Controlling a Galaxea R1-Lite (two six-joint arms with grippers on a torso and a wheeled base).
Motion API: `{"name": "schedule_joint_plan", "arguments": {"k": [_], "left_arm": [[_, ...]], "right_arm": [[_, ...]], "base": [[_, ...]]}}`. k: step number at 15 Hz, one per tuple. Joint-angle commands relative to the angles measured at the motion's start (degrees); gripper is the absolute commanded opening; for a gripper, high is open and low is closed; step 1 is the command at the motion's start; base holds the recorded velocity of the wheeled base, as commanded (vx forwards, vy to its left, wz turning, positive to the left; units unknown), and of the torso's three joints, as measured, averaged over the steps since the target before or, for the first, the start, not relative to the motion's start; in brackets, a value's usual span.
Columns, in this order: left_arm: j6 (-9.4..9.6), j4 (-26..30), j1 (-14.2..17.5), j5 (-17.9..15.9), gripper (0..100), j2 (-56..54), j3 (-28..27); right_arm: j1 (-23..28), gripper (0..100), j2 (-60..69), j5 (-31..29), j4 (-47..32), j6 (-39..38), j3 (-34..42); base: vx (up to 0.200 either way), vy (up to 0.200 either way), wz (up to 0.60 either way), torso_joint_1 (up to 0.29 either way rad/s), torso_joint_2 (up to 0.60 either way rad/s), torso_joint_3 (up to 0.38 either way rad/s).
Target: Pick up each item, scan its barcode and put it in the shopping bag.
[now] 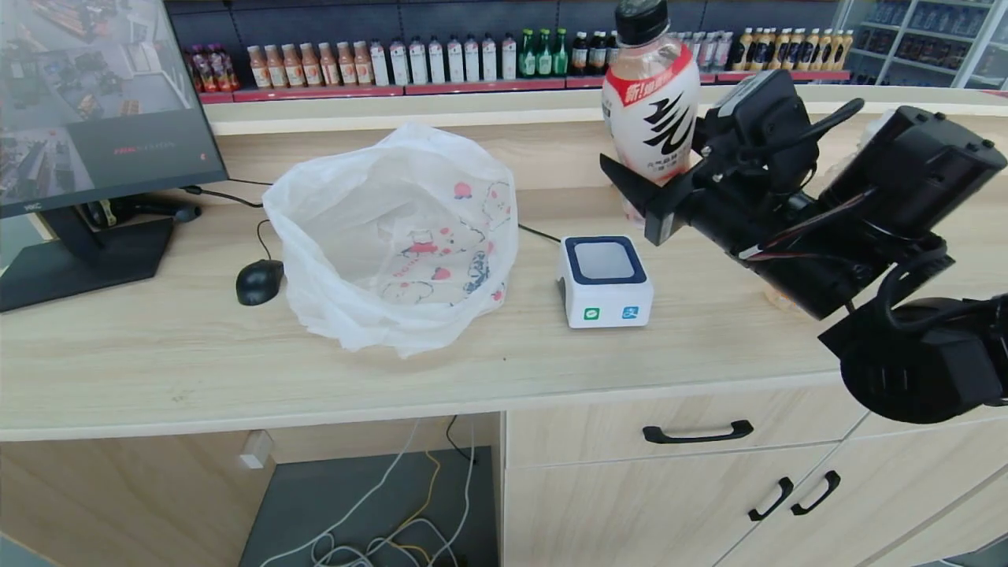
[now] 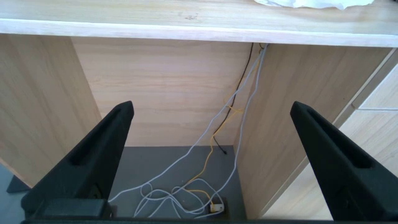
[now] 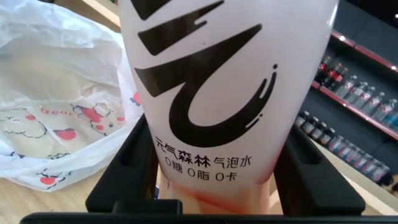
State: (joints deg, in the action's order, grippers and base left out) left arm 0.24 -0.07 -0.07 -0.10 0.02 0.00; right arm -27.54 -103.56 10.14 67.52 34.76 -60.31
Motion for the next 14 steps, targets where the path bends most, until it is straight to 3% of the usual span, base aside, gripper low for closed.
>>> {"name": "schedule_joint_plan", "arguments": {"k": [1,6,14], "left_arm": [[0.02,-0.01,-0.01,0.01,100,-0.02,0.0],[0.02,0.07,-0.01,0.01,100,-0.02,0.0],[0.02,-0.01,-0.01,0.01,100,-0.02,0.0]], "right_arm": [[2.05,0,-4.11,3.92,1.82,2.33,-1.83],[6.62,0,-6.13,15.08,3.32,7.26,-1.74],[7.68,0,-12.19,26.95,3.58,11.65,-8.07]], "base": [[0.0,0.0,0.0,0.0,0.0,0.0],[0.0,0.0,0.0,0.0,0.0,0.0],[0.0,0.0,0.0,0.0,0.0,0.0]]}}
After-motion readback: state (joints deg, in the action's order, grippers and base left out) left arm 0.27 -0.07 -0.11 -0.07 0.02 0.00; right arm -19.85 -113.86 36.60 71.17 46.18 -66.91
